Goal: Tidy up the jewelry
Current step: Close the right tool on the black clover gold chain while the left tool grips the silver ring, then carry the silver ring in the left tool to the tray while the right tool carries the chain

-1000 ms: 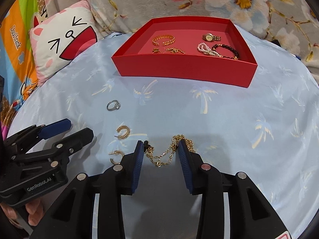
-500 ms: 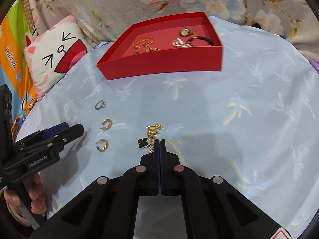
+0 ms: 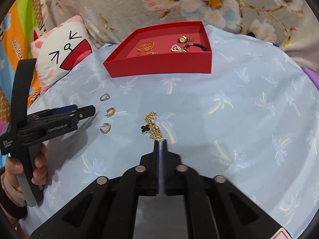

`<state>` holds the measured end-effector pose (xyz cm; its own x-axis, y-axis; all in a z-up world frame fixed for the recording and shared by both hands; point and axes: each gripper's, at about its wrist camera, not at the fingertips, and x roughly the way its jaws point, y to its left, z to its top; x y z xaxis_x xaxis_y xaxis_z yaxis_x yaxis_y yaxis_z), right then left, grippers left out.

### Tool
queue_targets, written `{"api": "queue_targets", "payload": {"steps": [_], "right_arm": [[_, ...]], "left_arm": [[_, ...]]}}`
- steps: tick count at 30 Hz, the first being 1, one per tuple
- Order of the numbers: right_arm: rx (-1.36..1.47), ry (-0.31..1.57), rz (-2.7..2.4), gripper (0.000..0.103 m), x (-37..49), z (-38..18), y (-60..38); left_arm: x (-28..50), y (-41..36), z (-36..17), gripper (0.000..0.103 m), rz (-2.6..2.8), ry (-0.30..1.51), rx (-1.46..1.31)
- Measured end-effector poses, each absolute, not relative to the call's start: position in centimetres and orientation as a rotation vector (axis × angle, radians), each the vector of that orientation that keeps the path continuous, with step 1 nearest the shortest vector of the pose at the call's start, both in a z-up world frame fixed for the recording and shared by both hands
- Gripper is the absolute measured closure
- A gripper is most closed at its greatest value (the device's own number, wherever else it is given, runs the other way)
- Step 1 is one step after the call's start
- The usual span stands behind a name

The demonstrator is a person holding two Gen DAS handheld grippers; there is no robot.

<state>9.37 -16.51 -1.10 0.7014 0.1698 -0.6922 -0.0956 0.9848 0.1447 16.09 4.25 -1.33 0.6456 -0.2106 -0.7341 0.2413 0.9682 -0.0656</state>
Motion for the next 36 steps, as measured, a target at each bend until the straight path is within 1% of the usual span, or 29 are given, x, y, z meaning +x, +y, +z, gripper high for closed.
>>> {"api": "queue_targets", "payload": {"steps": [1,2,3,7,8,10,11,13,14,15,22,25,26,28,29,30,32,36], "right_arm": [[0.091,0.778,0.152,0.064,9.4,-1.0,-16.3],[0.082,0.769,0.155,0.056,9.5,-0.9,-16.2],[0.070,0.758,0.148,0.052,9.6,-0.8,-16.0],[0.021,0.770,0.147,0.052,10.9,-0.9,-15.0],[0.019,0.798,0.162,0.053,11.7,-1.2,-14.7],[0.027,0.839,0.169,0.062,12.7,-1.7,-14.6],[0.029,0.838,0.166,0.065,12.9,-1.8,-14.5],[0.020,0.842,0.159,0.083,13.2,-1.8,-14.5],[0.009,0.842,0.144,0.089,13.2,-1.8,-14.5],[0.009,0.844,0.149,0.100,13.1,-1.8,-14.6],[0.065,0.844,0.161,0.101,12.0,-2.0,-15.5],[0.084,0.844,0.166,0.101,11.8,-2.0,-15.6],[0.091,0.844,0.166,0.101,11.8,-2.0,-15.7],[0.099,0.844,0.170,0.101,11.9,-2.0,-15.8],[0.103,0.844,0.173,0.101,11.9,-2.0,-15.8],[0.107,0.844,0.175,0.101,11.9,-2.0,-15.9],[0.111,0.844,0.177,0.101,11.9,-2.1,-15.9],[0.118,0.840,0.174,0.101,11.9,-2.1,-16.0]], "left_arm": [[16.1,4.3,-1.3,0.043,-0.257,0.832,0.034],[16.1,4.3,-1.3,0.043,-0.258,0.832,0.029],[16.1,4.4,-1.2,0.043,-0.259,0.828,0.023],[16.2,4.3,-1.3,0.043,-0.260,0.829,0.029],[16.2,4.2,-1.3,0.043,-0.260,0.831,0.034],[16.4,4.1,-1.3,0.043,-0.261,0.834,0.038],[16.5,4.1,-1.3,0.043,-0.262,0.838,0.037],[16.8,4.0,-1.3,0.043,-0.265,0.847,0.038],[17.0,3.9,-1.3,0.043,-0.267,0.849,0.039],[17.1,3.8,-1.3,0.043,-0.273,0.852,0.040],[18.9,2.1,-1.3,0.043,-0.239,0.850,0.107],[19.9,1.6,-1.5,0.047,-0.228,0.849,0.114],[20.1,1.6,-1.6,0.049,-0.225,0.849,0.119],[20.2,1.4,-1.5,0.056,-0.232,0.845,0.120],[20.2,1.5,-1.5,0.062,-0.232,0.843,0.118],[20.1,1.6,-1.5,0.070,-0.234,0.841,0.115],[19.9,2.0,-1.5,0.080,-0.237,0.837,0.115],[19.4,2.4,-1.5,0.080,-0.258,0.836,0.106]]}}
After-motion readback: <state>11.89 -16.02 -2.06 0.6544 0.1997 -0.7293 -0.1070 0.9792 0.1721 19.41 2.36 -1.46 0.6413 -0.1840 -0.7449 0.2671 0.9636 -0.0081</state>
